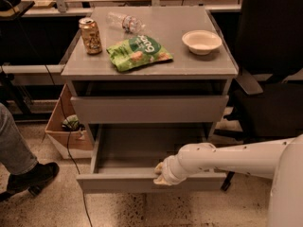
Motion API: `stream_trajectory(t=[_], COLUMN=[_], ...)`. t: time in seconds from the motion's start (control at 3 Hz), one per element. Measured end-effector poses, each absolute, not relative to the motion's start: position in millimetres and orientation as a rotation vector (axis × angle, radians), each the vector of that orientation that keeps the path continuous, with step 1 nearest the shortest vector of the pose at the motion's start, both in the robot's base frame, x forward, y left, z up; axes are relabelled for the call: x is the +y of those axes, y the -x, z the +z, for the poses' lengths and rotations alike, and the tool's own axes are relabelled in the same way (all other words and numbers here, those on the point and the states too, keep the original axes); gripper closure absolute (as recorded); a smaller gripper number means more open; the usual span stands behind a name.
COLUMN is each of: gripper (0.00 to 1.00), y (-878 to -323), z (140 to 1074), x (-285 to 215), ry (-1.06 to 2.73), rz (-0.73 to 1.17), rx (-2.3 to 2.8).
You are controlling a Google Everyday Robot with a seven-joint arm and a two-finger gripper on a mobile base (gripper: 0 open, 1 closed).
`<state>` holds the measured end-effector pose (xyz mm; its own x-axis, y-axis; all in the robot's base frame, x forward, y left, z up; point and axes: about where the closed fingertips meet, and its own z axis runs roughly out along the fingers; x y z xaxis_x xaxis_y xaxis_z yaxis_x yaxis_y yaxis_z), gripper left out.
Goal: Close middle drawer
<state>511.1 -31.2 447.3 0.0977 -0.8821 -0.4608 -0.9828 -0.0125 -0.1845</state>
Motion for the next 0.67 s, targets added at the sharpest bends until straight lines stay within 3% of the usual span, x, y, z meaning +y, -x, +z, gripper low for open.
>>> stream_trajectory(t=[0.33,0.67], gripper=[0.8,0.56], y=[-536.7,-537.2], z=[452.1,450.7], x=[-18.5,-20.5], ry=[1.935,1.935], rz=[0.25,0.249], rx=[1.765,1.764])
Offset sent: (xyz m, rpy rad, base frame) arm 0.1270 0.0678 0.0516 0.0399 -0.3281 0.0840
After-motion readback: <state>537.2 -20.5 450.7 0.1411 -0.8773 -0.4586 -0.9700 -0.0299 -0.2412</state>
